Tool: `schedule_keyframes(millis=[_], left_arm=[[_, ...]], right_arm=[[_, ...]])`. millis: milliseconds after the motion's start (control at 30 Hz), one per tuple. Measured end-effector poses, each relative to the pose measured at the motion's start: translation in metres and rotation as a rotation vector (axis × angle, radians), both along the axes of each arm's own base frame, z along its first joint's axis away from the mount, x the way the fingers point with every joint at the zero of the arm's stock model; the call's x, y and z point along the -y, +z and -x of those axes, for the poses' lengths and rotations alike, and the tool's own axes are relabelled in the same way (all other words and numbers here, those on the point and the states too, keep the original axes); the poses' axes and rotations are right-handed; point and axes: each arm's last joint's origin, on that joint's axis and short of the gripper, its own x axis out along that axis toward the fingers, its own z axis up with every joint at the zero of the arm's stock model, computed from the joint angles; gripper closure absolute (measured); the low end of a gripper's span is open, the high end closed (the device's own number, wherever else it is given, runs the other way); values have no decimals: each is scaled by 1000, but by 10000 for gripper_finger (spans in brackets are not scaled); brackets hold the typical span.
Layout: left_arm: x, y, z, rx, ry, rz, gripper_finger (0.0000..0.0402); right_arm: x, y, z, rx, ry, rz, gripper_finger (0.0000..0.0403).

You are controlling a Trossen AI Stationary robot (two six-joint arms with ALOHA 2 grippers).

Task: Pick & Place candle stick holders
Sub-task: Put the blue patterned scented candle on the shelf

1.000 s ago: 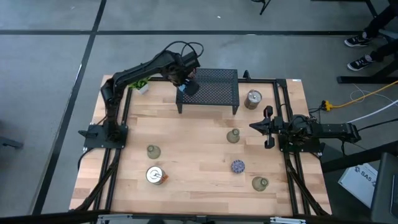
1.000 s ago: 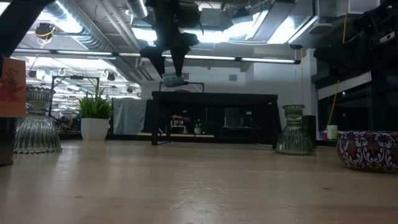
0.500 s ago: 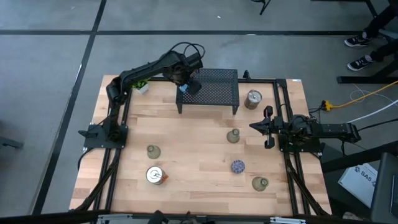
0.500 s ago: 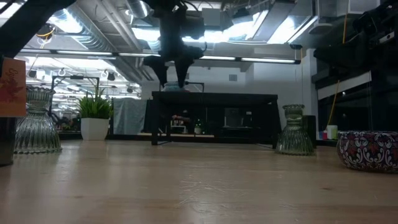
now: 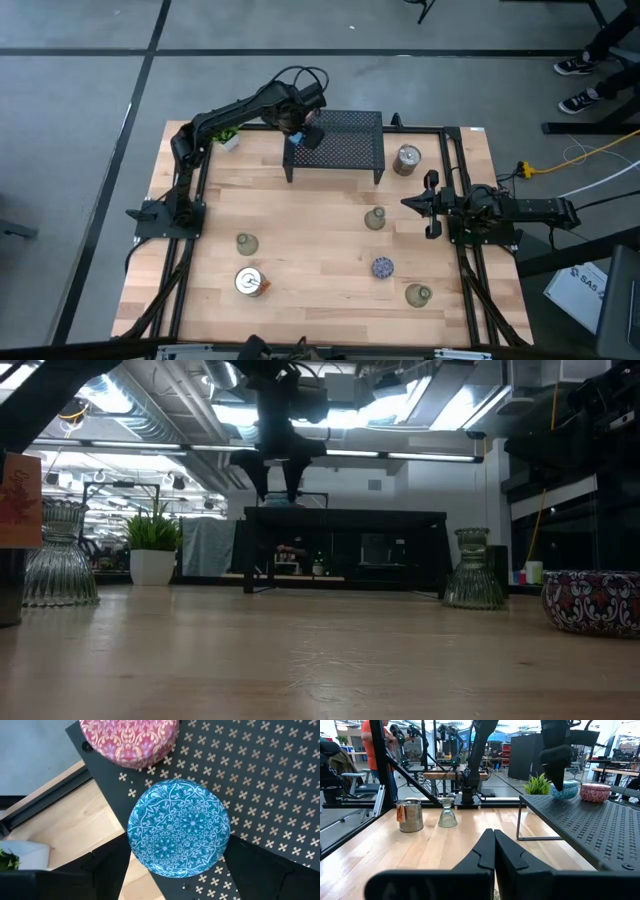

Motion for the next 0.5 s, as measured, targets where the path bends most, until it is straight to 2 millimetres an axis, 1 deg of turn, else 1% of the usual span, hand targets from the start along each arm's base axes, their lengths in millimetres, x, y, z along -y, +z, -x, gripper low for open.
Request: schedule_keyframes(millis=[500], left_arm=[[0,0,-1,17,-3,2,105]], right_arm=[[0,0,0,0,0,0,402]])
